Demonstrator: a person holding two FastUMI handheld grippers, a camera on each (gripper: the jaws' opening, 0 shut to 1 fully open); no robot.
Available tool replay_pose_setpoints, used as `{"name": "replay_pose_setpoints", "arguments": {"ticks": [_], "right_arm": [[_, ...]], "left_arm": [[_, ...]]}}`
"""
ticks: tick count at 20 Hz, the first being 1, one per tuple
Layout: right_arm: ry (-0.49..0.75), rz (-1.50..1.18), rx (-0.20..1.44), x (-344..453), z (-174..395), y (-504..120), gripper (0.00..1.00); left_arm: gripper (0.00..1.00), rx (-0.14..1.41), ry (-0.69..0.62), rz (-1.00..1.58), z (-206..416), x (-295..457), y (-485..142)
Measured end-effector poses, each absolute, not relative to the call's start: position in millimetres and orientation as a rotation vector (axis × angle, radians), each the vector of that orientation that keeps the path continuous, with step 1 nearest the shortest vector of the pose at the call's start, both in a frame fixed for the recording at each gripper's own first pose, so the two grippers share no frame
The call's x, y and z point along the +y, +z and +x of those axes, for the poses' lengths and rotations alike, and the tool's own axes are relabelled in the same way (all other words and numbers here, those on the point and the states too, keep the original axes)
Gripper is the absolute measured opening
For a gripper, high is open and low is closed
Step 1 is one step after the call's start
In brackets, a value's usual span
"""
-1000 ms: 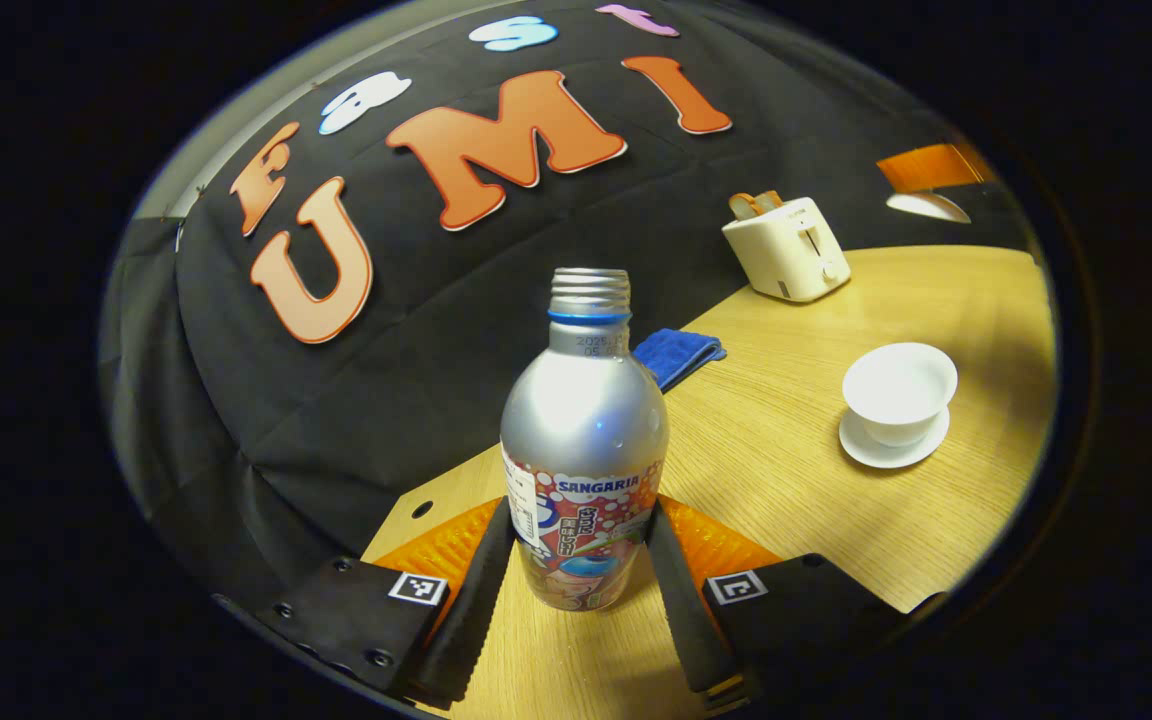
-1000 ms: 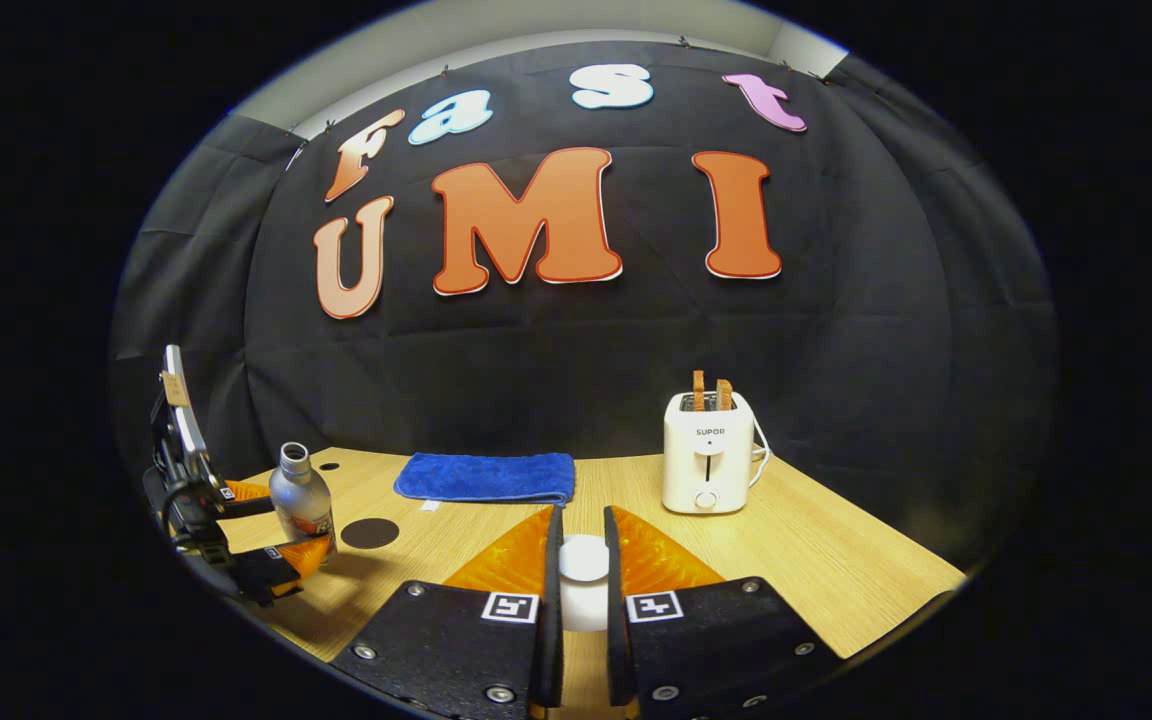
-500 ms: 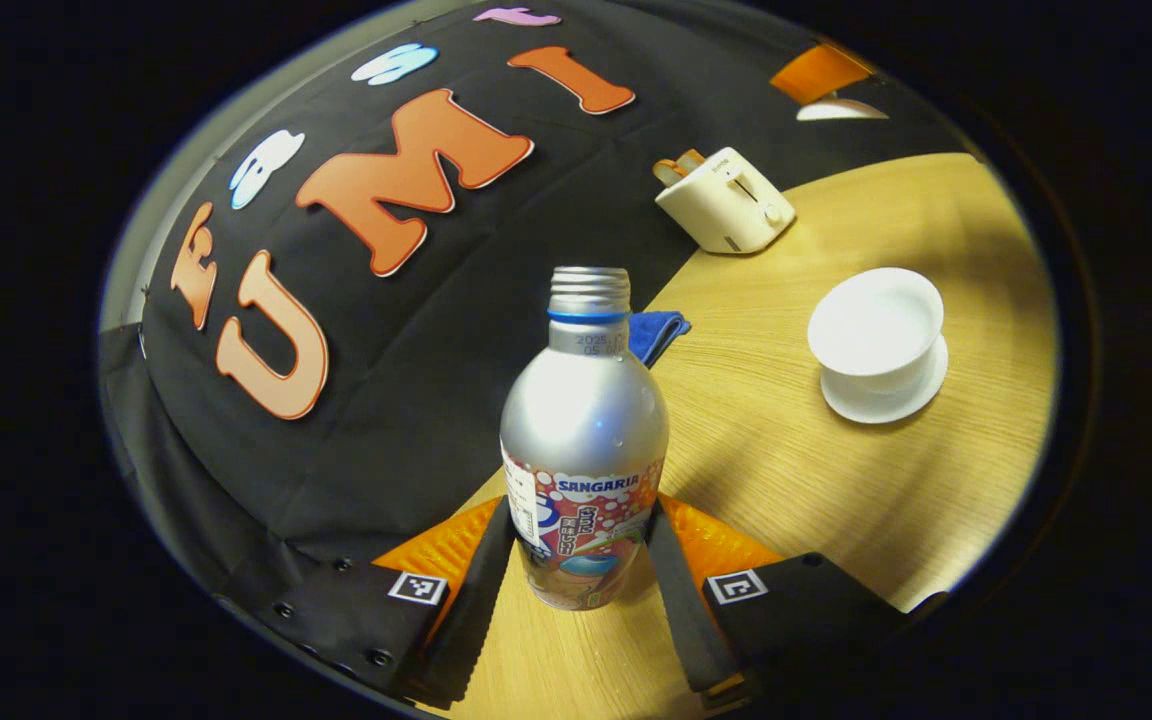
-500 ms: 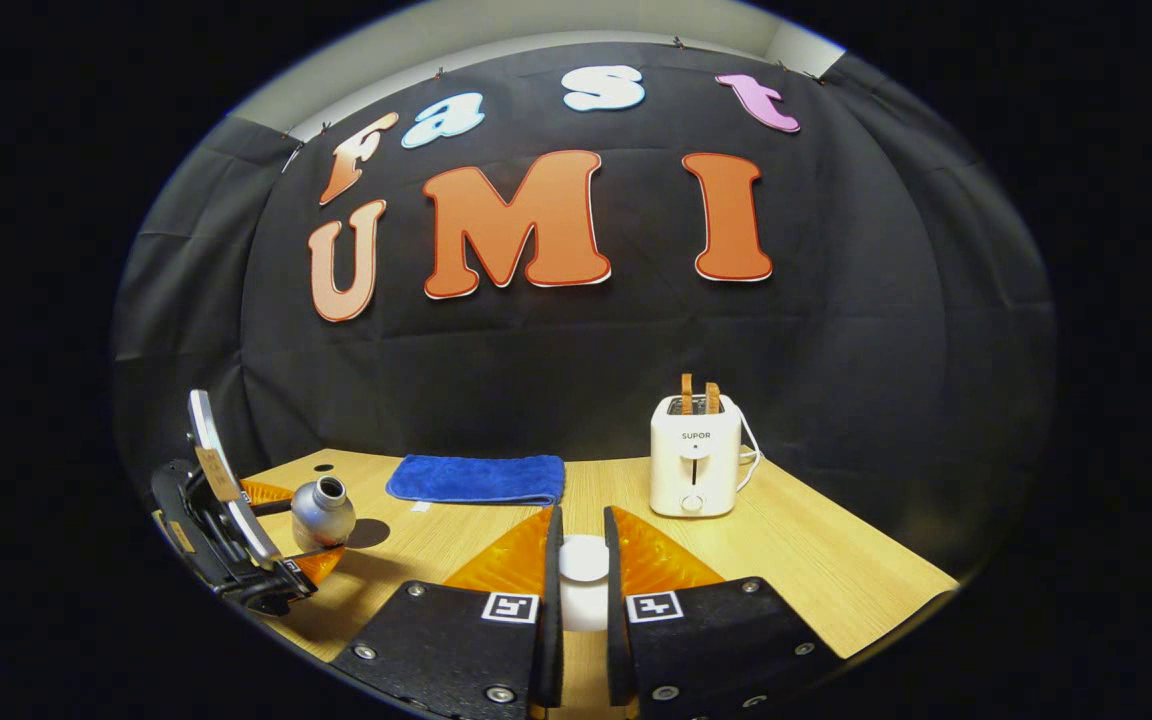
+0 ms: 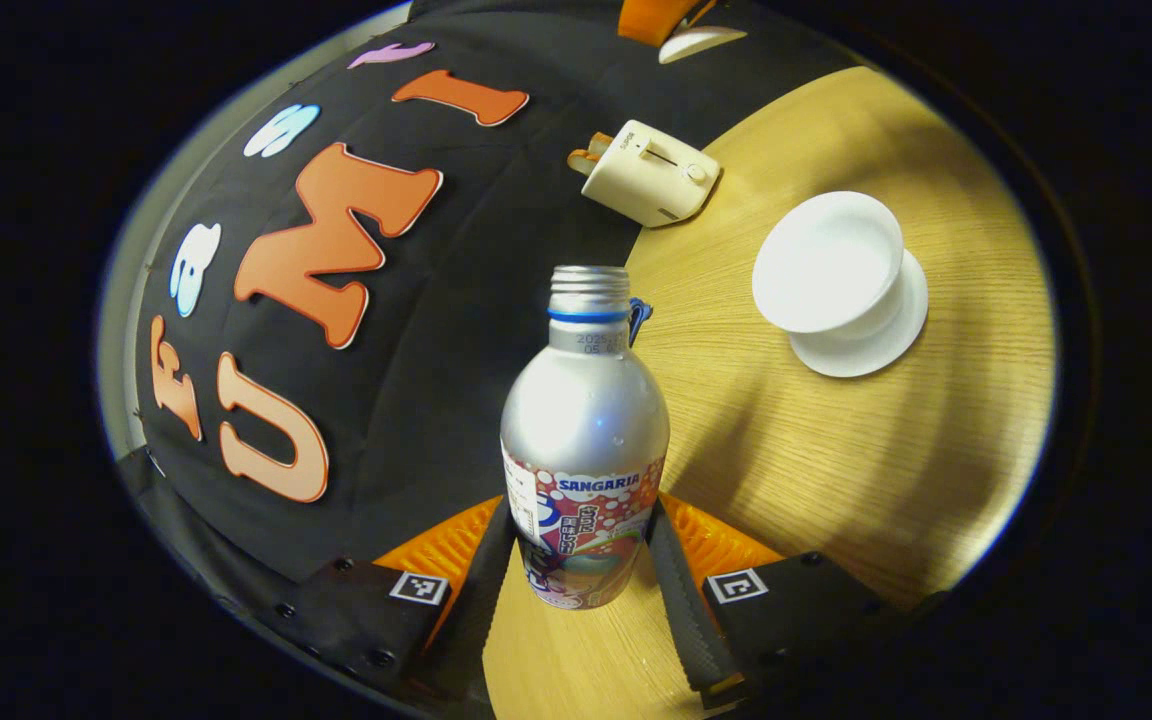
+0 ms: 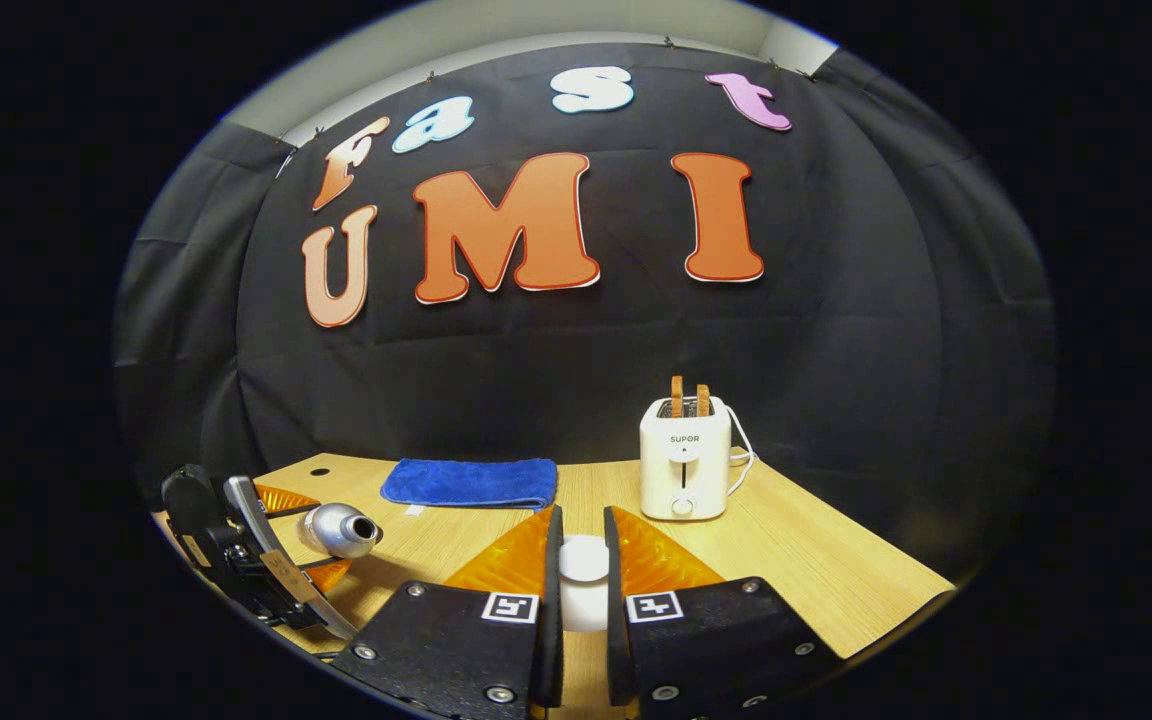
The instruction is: Open the teacup lid with one hand, grasp the water bottle and pour water into the teacup with the other hand; after pouring, place the water bottle on the coaster and then close the teacup lid.
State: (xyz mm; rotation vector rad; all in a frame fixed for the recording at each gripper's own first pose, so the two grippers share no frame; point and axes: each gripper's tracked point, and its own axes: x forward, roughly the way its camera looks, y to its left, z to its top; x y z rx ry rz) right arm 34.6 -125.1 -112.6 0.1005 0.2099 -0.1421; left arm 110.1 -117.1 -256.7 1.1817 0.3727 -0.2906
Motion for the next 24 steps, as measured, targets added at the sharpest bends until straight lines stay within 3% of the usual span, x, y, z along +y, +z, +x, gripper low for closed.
{"name": "replay_pose_setpoints", "arguments": {"ticks": [24], "right_arm": [[-0.147, 0.129, 0.207, -142, 26, -116, 0.18]], "left_arm": [[0.78, 0.183, -0.378, 1.719, 128, -139, -219]]}}
